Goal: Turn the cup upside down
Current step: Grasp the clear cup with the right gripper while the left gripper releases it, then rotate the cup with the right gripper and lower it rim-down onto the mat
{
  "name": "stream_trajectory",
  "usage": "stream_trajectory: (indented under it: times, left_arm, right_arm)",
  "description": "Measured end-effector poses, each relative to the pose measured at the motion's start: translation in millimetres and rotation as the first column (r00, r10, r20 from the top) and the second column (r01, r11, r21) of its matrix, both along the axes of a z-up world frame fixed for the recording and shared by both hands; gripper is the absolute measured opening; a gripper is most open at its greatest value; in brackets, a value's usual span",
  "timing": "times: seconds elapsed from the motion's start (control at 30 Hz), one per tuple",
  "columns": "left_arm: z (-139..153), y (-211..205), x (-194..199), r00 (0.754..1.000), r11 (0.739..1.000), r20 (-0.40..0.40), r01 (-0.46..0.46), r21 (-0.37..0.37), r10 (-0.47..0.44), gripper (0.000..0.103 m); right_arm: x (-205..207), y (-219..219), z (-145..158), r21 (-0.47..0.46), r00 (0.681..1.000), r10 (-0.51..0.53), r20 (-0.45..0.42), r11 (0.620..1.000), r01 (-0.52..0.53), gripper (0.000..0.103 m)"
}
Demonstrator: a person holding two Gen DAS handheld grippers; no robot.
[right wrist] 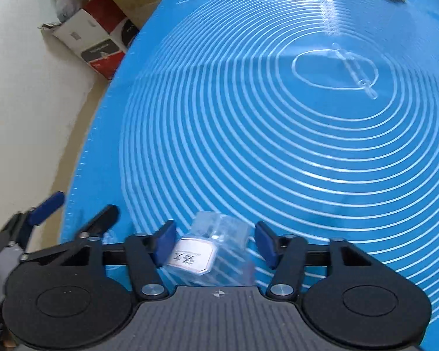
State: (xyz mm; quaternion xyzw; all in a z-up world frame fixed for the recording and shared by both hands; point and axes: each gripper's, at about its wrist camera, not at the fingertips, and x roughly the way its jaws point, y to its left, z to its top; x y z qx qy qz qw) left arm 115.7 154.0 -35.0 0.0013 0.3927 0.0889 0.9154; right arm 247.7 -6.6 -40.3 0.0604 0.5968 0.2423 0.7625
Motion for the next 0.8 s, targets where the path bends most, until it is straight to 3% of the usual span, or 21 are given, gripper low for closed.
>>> stream_trajectory:
  times: [0.27,0.37,0.5,0.6,0.7,0.8]
  left_arm:
    - [3,0,-3,1.000,1.000,0.012,0.001,-0.023,0.000,0.093]
    - [5,-3,-5,1.000,1.000,0.026,-0.002,-0.026,0.003,0.093]
    - [7,-7,-6,0.999,0.999,0.041,0.000,-0.047,0.001,0.093]
    - [7,-10,-7,0.999,0.998,0.047,0.004,-0.059,-0.001,0.093]
    - [7,-13,-8,0.998,0.998,0.059,0.006,-0.058,-0.003,0.093]
    - [8,-16,-9,0.998,0.998,0.068,0.007,-0.057,-0.003,0.093]
  right_arm:
    - [-13,-12,11,0.047,0.991,-0.003,0.137,0.999,-0.003,0.049]
    - [-17,-21,21,-0.013,0.959,-0.012,0.283,1.000,0.017,0.048]
    - [-17,-34,18,-0.019,0.923,-0.056,0.381,0.997,0.068,0.048]
    - [-31,-34,16,-0.049,0.863,-0.032,0.505,0.997,0.066,0.048]
    - [-54,-34,11,-0.088,0.771,0.023,0.636,0.995,0.043,0.048]
    - [-71,-37,-1,-0.117,0.707,0.065,0.704,0.993,0.025,0.048]
